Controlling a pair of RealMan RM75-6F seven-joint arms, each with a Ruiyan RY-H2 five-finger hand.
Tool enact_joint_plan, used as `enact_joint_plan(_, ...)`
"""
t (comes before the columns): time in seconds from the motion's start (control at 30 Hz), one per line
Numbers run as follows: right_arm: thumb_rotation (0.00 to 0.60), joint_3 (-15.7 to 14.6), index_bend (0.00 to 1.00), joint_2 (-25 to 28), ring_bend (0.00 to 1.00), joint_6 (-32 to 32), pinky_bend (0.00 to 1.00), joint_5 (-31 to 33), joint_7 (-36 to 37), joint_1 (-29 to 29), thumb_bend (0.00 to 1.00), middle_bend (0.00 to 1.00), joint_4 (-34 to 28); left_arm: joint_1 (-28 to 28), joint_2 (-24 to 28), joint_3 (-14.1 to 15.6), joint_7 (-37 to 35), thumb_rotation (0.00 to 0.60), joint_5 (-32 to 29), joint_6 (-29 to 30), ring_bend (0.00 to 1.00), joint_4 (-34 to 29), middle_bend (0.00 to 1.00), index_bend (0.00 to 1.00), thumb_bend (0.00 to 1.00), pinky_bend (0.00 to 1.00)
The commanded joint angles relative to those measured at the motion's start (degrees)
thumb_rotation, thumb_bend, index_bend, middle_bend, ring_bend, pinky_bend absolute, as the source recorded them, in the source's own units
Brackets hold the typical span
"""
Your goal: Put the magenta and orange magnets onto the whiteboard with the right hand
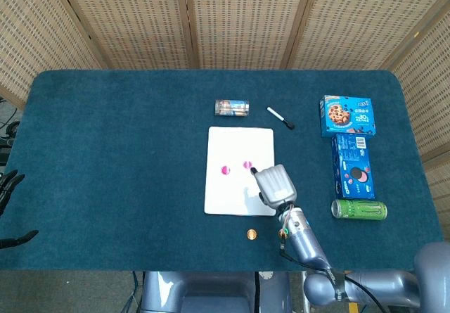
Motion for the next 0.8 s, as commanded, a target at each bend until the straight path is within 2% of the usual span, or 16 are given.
enact_joint_plan(0.03, 0.6, -5.74, 0.33, 2.87, 1.0, 1.75, 1.0, -5.33, 2.81, -4.23, 0.36, 1.0, -3.54, 0.03, -0.05, 0.14, 0.22, 0.6, 0.37, 0.14, 0.0, -0.05, 0.0, 0.0, 0.0, 0.0)
enact_joint_plan(0.27, 0.6, -12.5, 0.33, 4.07, 1.0, 2.39, 1.0, -12.05, 5.92, -8.94, 0.36, 1.0, -3.81, 0.06, -0.26, 0.36, 0.97, 0.6, 0.79, 0.23, 0.0, -0.18, 0.0, 0.0, 0.0, 0.0)
enact_joint_plan(0.53, 0.6, -16.7, 0.34, 4.02, 1.0, 1.63, 1.0, -16.37, 8.58, -12.97, 0.36, 1.0, -0.89, 0.04, -0.31, 0.41, 1.19, 0.6, 0.82, 0.25, 0.0, -0.21, 0.0, 0.0, 0.0, 0.0)
enact_joint_plan(0.8, 0.6, -16.52, 0.36, 2.25, 1.0, 0.42, 1.0, -19.6, 11.03, -15.49, 0.36, 1.0, 3.42, -0.05, -0.36, 0.45, 1.45, 0.6, 0.74, 0.07, 0.0, -0.23, 0.0, 0.0, 0.0, 0.0)
